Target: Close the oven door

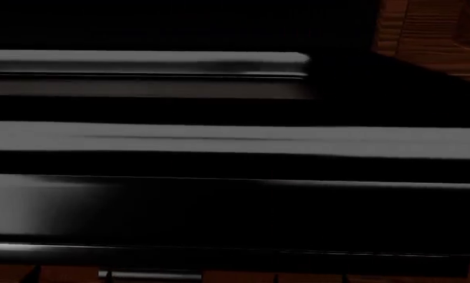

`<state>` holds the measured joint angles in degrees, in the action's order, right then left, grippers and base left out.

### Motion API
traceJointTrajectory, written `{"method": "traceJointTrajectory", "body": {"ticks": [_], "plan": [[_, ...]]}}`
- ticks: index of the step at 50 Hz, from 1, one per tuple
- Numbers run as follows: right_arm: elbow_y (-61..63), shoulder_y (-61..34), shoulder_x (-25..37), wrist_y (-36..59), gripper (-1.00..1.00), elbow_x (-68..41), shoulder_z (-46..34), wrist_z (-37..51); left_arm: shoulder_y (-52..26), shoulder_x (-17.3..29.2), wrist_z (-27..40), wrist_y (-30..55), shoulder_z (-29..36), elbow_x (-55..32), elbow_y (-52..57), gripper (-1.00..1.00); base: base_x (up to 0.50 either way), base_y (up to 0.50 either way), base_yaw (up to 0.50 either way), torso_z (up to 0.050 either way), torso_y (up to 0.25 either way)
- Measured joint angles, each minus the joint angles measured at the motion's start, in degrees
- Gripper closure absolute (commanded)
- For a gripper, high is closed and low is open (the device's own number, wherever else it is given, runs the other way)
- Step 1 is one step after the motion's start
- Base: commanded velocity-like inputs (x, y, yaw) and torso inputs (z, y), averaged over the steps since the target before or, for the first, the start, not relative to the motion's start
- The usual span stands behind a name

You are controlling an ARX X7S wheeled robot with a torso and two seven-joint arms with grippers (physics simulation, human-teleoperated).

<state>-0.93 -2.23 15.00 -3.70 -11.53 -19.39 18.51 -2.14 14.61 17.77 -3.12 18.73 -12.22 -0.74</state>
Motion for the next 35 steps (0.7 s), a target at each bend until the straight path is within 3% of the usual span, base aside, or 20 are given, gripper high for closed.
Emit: {"method": "traceJointTrajectory", "body": {"ticks": [22,35], "plan": [[0.1,-0.1,0.3,0.0,-1.0,-0.5,-0.3,0.3,-0.1,0.3,0.5,0.0,0.5,-0.2,0.2,-1.0,0.0,0.31,0.0,0.0,0.0],[0.0,-0.1,0.4,-0.4,-1.0,-1.3,-0.4,0.2,-0.1,0.6,0.6,-0.3,0.7,-0.4,0.0,-1.0,0.0,0.01,0.0,0.0,0.0]]}}
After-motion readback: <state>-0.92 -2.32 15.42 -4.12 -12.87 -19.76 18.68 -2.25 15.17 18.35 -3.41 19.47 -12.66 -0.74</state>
